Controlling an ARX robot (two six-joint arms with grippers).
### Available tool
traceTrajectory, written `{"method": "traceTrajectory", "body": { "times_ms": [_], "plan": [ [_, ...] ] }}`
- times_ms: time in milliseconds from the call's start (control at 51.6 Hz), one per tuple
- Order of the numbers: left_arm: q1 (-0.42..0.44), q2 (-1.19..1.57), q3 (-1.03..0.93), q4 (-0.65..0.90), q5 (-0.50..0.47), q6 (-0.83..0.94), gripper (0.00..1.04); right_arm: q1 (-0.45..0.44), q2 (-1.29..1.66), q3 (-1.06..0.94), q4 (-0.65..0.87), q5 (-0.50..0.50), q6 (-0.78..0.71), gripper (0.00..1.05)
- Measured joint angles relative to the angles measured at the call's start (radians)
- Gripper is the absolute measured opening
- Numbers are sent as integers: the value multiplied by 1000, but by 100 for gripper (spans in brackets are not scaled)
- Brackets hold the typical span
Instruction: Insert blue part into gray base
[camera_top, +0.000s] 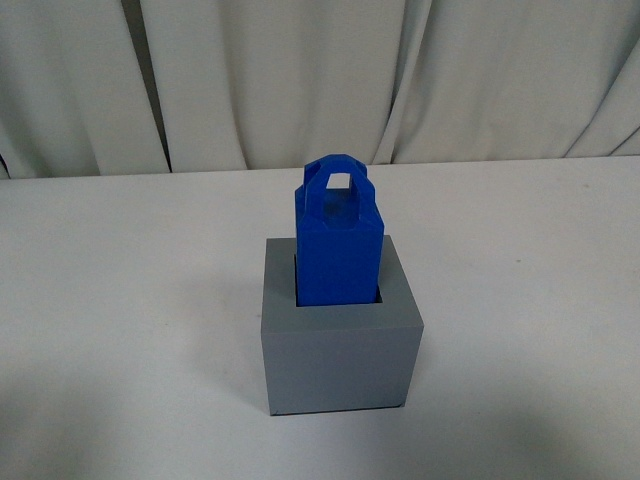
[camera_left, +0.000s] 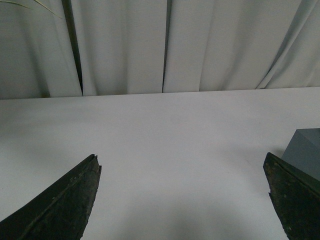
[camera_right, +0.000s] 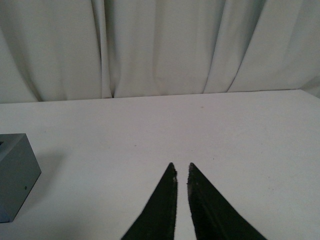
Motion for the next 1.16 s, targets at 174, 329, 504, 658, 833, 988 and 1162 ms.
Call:
{"method": "traceTrajectory", "body": {
  "times_ms": [174, 329, 504, 658, 833, 988, 1162],
  "plan": [
    [0, 0, 0, 0, 0, 0, 99, 0, 0, 0, 0, 0, 0, 38],
    [0, 0, 0, 0, 0, 0, 99, 0, 0, 0, 0, 0, 0, 66],
    [0, 0, 0, 0, 0, 0, 99, 0, 0, 0, 0, 0, 0, 95],
    [0, 0, 0, 0, 0, 0, 99, 0, 0, 0, 0, 0, 0, 97],
    [0, 0, 0, 0, 0, 0, 99, 0, 0, 0, 0, 0, 0, 97],
    [0, 0, 0, 0, 0, 0, 99, 0, 0, 0, 0, 0, 0, 97],
    [0, 0, 0, 0, 0, 0, 99, 0, 0, 0, 0, 0, 0, 97]
  ]
}}
